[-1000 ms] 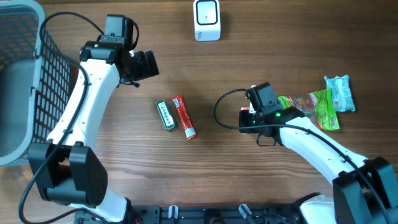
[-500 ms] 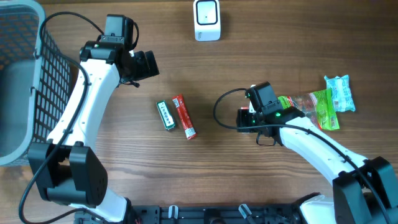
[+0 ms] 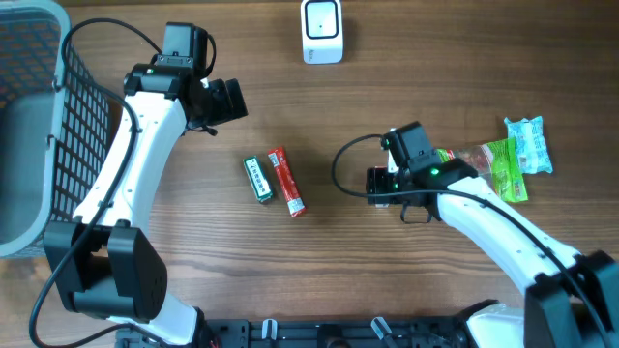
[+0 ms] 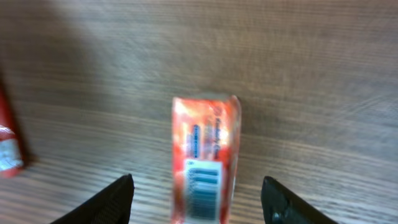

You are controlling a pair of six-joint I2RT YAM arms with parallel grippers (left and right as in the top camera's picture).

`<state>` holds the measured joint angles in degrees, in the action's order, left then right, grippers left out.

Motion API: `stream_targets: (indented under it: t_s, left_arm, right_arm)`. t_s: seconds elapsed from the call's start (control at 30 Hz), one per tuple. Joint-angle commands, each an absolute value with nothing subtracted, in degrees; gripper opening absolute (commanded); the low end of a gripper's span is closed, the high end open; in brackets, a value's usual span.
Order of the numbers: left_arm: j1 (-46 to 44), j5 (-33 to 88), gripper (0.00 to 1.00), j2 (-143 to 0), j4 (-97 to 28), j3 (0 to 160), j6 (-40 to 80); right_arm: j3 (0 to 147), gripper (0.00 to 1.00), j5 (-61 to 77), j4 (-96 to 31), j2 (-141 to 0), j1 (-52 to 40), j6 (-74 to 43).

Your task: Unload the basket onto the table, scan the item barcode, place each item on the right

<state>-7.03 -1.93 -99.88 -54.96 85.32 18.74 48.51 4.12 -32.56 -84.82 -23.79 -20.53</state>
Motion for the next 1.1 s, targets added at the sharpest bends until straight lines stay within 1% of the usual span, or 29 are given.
stream_targets:
  t_s: [0.0, 0.23, 0.3, 0.37, 0.47, 0.5, 0.53, 0.57, 0.6, 0.7, 0.73, 0.77, 0.83, 0.9, 0.97, 1.07]
  left_arm:
    - [-7.0, -2.7, 1.00, -100.2, -54.8, 85.1, 18.5]
    - [-7.0, -2.7, 1.00, -100.2, -54.8, 85.1, 18.5]
    - [-7.0, -2.7, 1.00, -100.2, -54.8, 85.1, 18.5]
    - [-7.0, -2.7, 1.00, -100.2, -54.8, 85.1, 18.5]
    - [-7.0, -2.7, 1.00, -100.2, -54.8, 85.1, 18.5]
    - [-7.0, -2.7, 1.00, -100.2, -54.8, 85.1, 18.5]
    - [-7.0, -2.7, 1.00, -100.2, -54.8, 85.1, 18.5]
    - [-7.0, -2.7, 1.00, -100.2, -54.8, 85.1, 18.5]
    - [-7.0, -2.7, 1.00, -100.2, -54.8, 85.1, 18.5]
    - [-7.0, -2.7, 1.00, -100.2, -54.8, 85.1, 18.5]
    - [-7.0, -2.7, 1.00, -100.2, -54.8, 85.1, 18.5]
    - [-7.0, -2.7, 1.00, -100.2, -54.8, 85.1, 18.5]
    - [-7.0, -2.7, 1.00, -100.2, -54.8, 85.1, 18.5]
    - [-7.0, -2.7, 1.00, -100.2, -54.8, 85.1, 18.5]
    - [-7.0, -2.7, 1.00, -100.2, -54.8, 85.1, 18.5]
    - [-7.0, -2.7, 1.00, -100.2, -54.8, 85.1, 18.5]
  right_arm:
    - [52.4, 0.67, 5.0, -35.3, -80.6, -23.6, -18.0]
    - [52.6, 0.69, 3.6, -37.8, -74.0, -23.6, -16.5]
    - [52.6, 0.75, 2.3, -37.9, -73.6, -23.6, -16.5]
    - [52.6, 0.75, 2.3, -38.3, -73.6, -23.6, -16.6]
    - [52.6, 0.57, 1.4, -39.1, -73.7, -22.8, -16.6]
    - [52.6, 0.44, 1.1, -39.3, -73.7, -21.5, -16.6]
    - [52.6, 0.36, 1.2, -39.3, -73.7, -20.3, -16.6]
    - [52.6, 0.17, 1.8, -39.3, -73.7, -18.6, -16.6]
    - [52.6, 0.04, 3.7, -39.4, -73.7, -16.4, -16.4]
    - [52.6, 0.04, 11.6, -39.3, -73.7, -12.7, -13.6]
    - [52.6, 0.04, 12.3, -39.4, -73.7, -12.4, -13.5]
    - [52.3, 0.05, 12.2, -39.4, -73.7, -12.4, -13.5]
    - [51.0, 0.11, 9.5, -39.3, -73.7, -12.4, -13.7]
    - [49.9, 0.12, 6.9, -39.3, -73.8, -12.5, -14.8]
    - [48.8, 0.11, 5.6, -38.7, -74.9, -12.4, -16.8]
    - [47.8, 0.05, 9.1, -36.8, -78.0, -12.5, -17.1]
